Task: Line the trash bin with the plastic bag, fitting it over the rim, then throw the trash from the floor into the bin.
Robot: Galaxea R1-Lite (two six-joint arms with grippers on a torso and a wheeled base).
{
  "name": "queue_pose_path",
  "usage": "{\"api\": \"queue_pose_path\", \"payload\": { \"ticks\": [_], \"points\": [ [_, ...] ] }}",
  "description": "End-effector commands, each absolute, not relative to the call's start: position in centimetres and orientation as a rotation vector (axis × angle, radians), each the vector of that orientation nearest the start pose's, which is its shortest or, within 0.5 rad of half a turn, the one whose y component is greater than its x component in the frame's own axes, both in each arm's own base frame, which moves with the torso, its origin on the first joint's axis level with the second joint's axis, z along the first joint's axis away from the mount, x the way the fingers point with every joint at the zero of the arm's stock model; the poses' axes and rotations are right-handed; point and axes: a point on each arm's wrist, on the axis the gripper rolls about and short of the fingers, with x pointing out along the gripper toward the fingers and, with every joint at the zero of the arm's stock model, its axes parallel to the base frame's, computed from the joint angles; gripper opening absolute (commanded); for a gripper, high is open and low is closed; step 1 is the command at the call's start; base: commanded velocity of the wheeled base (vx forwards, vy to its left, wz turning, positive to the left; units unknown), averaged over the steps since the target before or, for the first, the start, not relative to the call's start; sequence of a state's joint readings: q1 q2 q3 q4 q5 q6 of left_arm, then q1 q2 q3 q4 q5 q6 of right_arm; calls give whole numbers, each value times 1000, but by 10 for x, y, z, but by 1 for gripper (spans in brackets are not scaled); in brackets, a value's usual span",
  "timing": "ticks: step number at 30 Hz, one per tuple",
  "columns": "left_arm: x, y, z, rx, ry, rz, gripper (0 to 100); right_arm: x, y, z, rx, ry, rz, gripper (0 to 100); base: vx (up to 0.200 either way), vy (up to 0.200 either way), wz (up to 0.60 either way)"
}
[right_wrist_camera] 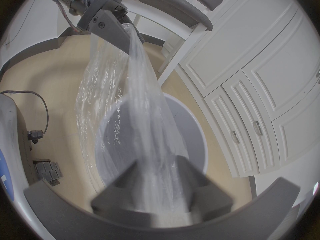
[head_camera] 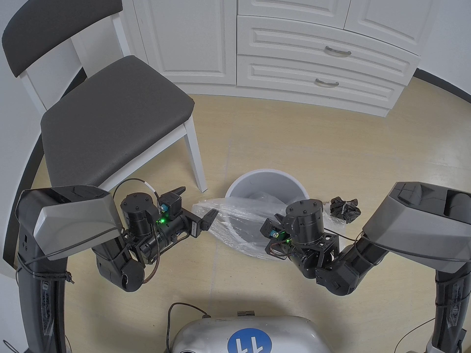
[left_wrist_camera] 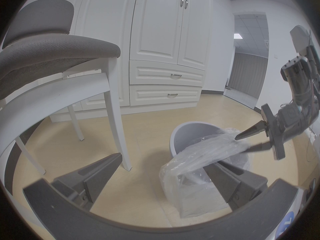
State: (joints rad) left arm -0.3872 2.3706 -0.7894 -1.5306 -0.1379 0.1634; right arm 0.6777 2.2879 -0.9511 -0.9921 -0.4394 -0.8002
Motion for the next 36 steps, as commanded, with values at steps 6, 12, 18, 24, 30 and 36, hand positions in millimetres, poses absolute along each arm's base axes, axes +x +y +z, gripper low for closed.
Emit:
{"api": "queue_pose_path", "payload": {
  "ticks": [6, 12, 18, 24, 30, 36],
  "points": [
    [361, -150, 26, 167, 14, -526, 100, 325, 238, 69, -946, 133, 300, 0, 0, 0, 0],
    [363, -150, 26, 167, 11, -526, 100, 345, 236, 79, -919, 104, 250, 0, 0, 0, 0],
    [360, -150, 25, 166, 18, -536, 100, 367, 234, 83, -892, 93, 208, 0, 0, 0, 0],
    [348, -146, 19, 176, 64, -586, 100, 383, 234, 82, -870, 77, 178, 0, 0, 0, 0],
    [330, -134, 29, 166, 83, -718, 100, 403, 241, 82, -812, 51, 111, 0, 0, 0, 0],
    [321, -129, 36, 162, 82, -772, 100, 419, 244, 85, -792, 21, 75, 0, 0, 0, 0]
  ]
}}
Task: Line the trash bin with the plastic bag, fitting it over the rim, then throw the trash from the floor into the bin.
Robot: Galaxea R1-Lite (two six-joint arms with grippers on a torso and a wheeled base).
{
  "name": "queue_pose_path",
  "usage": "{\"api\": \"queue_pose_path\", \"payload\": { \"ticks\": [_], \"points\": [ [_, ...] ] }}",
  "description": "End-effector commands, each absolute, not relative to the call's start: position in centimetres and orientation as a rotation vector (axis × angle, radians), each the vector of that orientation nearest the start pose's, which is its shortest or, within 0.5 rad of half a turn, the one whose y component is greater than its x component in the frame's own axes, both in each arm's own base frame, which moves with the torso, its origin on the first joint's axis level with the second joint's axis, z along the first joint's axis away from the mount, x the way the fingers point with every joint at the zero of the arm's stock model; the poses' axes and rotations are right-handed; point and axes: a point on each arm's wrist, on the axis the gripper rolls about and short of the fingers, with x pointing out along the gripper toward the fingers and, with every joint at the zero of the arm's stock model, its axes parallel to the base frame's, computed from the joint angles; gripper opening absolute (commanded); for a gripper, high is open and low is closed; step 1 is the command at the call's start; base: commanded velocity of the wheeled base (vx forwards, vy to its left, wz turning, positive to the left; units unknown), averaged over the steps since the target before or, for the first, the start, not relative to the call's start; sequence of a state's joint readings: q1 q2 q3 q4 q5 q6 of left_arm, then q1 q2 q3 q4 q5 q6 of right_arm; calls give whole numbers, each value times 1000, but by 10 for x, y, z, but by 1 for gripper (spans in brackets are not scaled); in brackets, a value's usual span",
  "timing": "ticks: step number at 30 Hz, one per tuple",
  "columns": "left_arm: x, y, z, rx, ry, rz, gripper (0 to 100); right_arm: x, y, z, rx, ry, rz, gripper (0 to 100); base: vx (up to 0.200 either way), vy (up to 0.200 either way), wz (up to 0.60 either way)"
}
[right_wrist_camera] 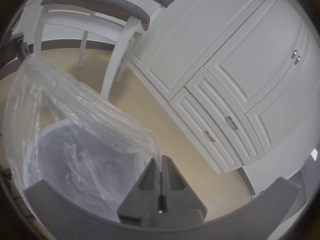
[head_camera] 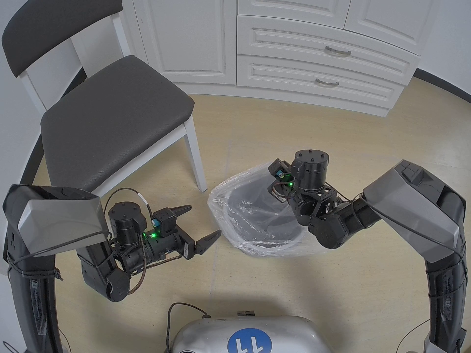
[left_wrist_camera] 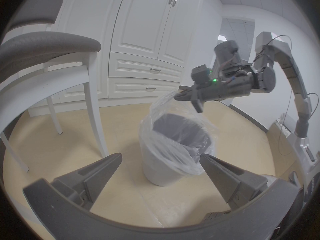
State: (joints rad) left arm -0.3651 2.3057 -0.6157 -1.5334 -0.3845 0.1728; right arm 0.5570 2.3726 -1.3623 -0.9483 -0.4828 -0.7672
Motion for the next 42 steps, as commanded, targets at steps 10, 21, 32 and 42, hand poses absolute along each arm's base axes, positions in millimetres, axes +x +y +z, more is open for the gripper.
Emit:
{"api": "queue_pose_path", "payload": {
  "ticks": [10, 21, 32, 42],
  "points": [
    [319, -129, 38, 164, 77, -773, 100, 438, 248, 82, -767, -7, 50, 0, 0, 0, 0],
    [319, -129, 39, 167, 74, -773, 100, 484, 267, 79, -582, -155, -104, 0, 0, 0, 0],
    [320, -129, 39, 167, 71, -772, 100, 486, 267, 65, -583, -154, -105, 0, 0, 0, 0],
    [321, -129, 40, 167, 68, -771, 100, 478, 274, 90, -561, -199, -101, 0, 0, 0, 0]
  ]
}}
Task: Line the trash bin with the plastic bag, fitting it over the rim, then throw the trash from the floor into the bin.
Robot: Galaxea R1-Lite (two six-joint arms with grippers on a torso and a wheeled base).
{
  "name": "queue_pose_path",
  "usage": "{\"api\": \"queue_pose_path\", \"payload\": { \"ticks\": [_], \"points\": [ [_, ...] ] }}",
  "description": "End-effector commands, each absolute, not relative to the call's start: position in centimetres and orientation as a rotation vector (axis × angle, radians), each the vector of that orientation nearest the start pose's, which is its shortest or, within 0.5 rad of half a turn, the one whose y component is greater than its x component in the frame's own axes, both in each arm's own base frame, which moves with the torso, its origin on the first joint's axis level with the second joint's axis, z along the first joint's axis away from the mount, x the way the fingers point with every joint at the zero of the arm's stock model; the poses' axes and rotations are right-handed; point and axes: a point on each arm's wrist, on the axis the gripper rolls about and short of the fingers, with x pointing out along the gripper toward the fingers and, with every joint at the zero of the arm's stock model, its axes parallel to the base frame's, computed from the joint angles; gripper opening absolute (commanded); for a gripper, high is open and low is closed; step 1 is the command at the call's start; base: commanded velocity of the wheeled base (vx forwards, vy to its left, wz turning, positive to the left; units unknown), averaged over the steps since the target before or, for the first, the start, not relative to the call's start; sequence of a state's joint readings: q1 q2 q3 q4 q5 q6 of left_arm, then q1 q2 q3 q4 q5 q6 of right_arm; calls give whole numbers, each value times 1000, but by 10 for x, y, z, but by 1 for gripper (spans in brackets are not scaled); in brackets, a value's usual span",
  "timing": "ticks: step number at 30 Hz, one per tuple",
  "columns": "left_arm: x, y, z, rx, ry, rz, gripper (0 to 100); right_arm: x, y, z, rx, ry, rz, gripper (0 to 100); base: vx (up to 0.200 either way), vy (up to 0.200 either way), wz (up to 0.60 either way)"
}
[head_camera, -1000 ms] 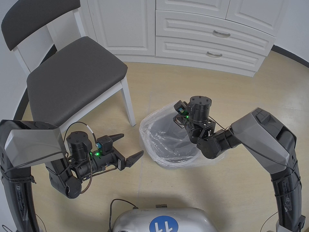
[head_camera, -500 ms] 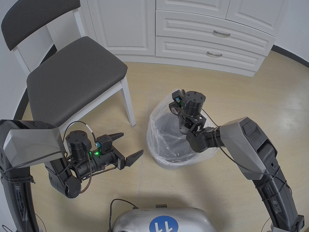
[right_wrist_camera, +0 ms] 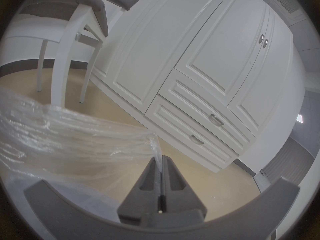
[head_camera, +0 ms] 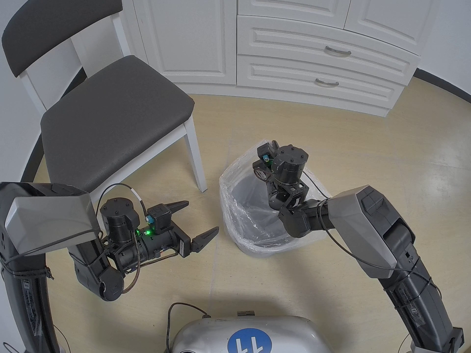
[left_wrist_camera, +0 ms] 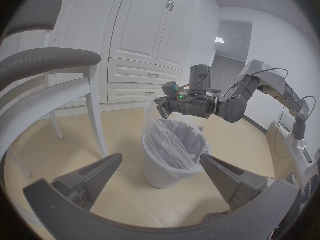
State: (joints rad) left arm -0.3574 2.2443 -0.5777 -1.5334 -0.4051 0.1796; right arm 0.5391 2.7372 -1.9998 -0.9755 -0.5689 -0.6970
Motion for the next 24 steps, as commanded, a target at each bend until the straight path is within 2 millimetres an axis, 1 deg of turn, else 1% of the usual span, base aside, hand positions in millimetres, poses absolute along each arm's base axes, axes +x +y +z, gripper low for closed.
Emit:
{"api": "queue_pose_path", "payload": {
  "ticks": [1, 2, 3, 6, 8, 12, 14, 16, 20, 24],
  "points": [
    [321, -129, 40, 167, 68, -771, 100, 476, 275, 93, -559, -202, -98, 100, 0, 0, 0],
    [321, -129, 40, 167, 68, -771, 100, 476, 275, 93, -559, -202, -98, 100, 0, 0, 0],
    [321, -129, 40, 167, 66, -771, 100, 474, 278, 100, -551, -214, -95, 100, 0, 0, 0],
    [321, -129, 41, 167, 63, -771, 100, 468, 275, 118, -547, -224, -97, 100, 0, 0, 0],
    [322, -129, 41, 168, 62, -766, 100, 458, 268, 120, -583, -178, -70, 100, 0, 0, 0],
    [322, -128, 41, 167, 61, -766, 100, 426, 258, 130, -662, -70, 39, 100, 0, 0, 0],
    [322, -128, 41, 167, 61, -763, 100, 415, 253, 136, -678, -42, 65, 100, 0, 0, 0],
    [322, -128, 41, 167, 61, -766, 100, 411, 249, 140, -678, -33, 69, 100, 0, 0, 0],
    [322, -128, 41, 167, 61, -763, 100, 407, 244, 141, -680, -18, 72, 100, 0, 0, 0],
    [323, -130, 42, 169, 52, -766, 100, 393, 234, 140, -685, 23, 84, 100, 0, 0, 0]
  ]
}}
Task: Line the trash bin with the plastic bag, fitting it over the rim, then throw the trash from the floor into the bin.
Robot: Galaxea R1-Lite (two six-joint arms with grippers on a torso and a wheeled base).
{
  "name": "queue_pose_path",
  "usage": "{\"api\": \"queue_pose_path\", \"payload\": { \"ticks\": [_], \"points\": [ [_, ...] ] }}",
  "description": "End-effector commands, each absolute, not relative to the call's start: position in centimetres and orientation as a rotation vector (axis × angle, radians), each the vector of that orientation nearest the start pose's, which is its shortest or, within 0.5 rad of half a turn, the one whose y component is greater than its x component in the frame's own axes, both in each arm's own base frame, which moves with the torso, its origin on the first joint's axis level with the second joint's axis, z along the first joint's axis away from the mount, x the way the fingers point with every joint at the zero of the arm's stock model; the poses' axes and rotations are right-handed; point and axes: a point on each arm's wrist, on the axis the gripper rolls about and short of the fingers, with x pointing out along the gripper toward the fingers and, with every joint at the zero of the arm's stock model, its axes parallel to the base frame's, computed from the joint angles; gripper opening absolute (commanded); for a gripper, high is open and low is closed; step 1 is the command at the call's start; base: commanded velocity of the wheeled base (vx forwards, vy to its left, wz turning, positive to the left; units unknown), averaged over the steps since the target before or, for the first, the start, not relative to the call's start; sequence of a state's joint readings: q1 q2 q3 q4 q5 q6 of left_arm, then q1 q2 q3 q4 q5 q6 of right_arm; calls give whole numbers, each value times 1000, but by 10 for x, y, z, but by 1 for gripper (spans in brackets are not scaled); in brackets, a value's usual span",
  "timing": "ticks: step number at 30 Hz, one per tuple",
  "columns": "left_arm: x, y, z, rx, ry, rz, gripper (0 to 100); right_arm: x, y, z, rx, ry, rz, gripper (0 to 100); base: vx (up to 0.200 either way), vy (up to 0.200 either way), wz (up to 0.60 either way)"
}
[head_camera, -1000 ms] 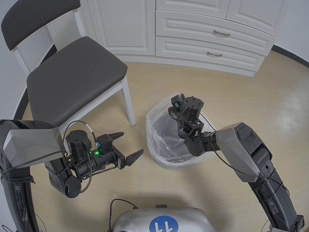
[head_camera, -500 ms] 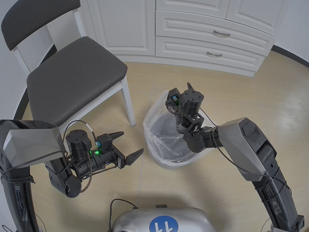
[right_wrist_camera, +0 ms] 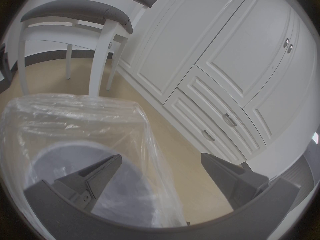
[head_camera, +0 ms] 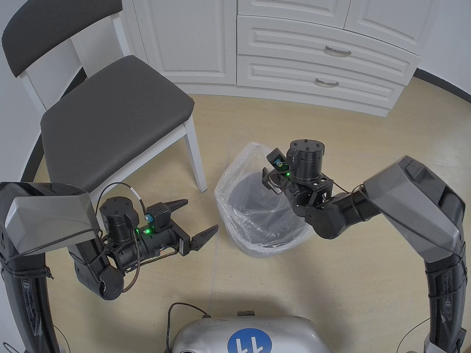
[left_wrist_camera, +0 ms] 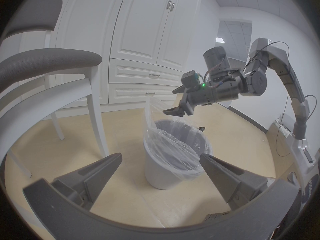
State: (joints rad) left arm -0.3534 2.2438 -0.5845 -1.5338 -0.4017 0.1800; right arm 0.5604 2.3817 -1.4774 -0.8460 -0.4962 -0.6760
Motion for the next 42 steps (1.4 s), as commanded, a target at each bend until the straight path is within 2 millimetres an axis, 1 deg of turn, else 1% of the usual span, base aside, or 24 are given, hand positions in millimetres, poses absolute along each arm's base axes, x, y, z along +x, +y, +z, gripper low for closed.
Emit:
{"api": "queue_pose_path", "payload": {
  "ticks": [1, 4, 6, 9, 10, 13, 14, 15, 16, 19, 22, 23, 25, 27, 28, 30, 34, 36, 39, 41, 42],
  "points": [
    [324, -132, 43, 169, 46, -765, 100, 388, 231, 139, -680, 38, 88, 100, 0, 0, 0],
    [326, -134, 46, 166, 34, -750, 100, 369, 221, 138, -631, 78, 104, 100, 0, 0, 0],
    [330, -136, 51, 157, 16, -710, 100, 355, 215, 137, -532, 109, 119, 100, 0, 0, 0],
    [327, -137, 67, 111, -11, -662, 100, 331, 199, 139, -417, 171, 186, 100, 0, 0, 0],
    [325, -140, 73, 75, -15, -663, 100, 324, 193, 141, -373, 193, 199, 100, 0, 0, 0],
    [317, -149, 88, -16, -22, -667, 100, 313, 183, 143, -215, 248, 216, 100, 0, 0, 0],
    [317, -149, 88, -16, -22, -667, 100, 313, 183, 143, -215, 248, 216, 100, 0, 0, 0],
    [313, -157, 93, -43, -16, -668, 100, 312, 178, 143, -126, 272, 232, 100, 0, 0, 0],
    [307, -166, 94, -57, 13, -657, 100, 316, 173, 141, -45, 292, 239, 100, 0, 0, 0],
    [305, -181, 96, -72, 73, -596, 100, 329, 170, 137, 53, 309, 218, 100, 0, 0, 0],
    [320, -192, 107, -106, 117, -523, 100, 343, 173, 130, 103, 316, 198, 100, 0, 0, 0],
    [326, -195, 112, -119, 135, -508, 100, 346, 174, 130, 111, 310, 198, 100, 0, 0, 0],
    [336, -201, 124, -144, 171, -488, 100, 351, 177, 130, 122, 303, 196, 100, 0, 0, 0],
    [349, -204, 137, -200, 228, -442, 100, 355, 180, 125, 142, 310, 192, 100, 0, 0, 0],
    [351, -205, 141, -243, 257, -421, 100, 356, 181, 124, 146, 311, 192, 100, 0, 0, 0],
    [349, -203, 145, -311, 304, -404, 100, 358, 181, 120, 149, 319, 187, 100, 0, 0, 0],
    [344, -204, 151, -306, 299, -417, 100, 358, 177, 120, 150, 317, 176, 100, 0, 0, 0],
    [343, -207, 149, -292, 303, -420, 100, 356, 177, 119, 143, 324, 175, 100, 0, 0, 0],
    [341, -206, 137, -236, 339, -417, 100, 350, 176, 110, 118, 353, 179, 100, 0, 0, 0],
    [341, -206, 135, -233, 344, -417, 100, 350, 176, 110, 115, 356, 179, 100, 0, 0, 0],
    [340, -203, 119, -158, 383, -418, 100, 347, 175, 104, 77, 373, 182, 100, 0, 0, 0]
  ]
}}
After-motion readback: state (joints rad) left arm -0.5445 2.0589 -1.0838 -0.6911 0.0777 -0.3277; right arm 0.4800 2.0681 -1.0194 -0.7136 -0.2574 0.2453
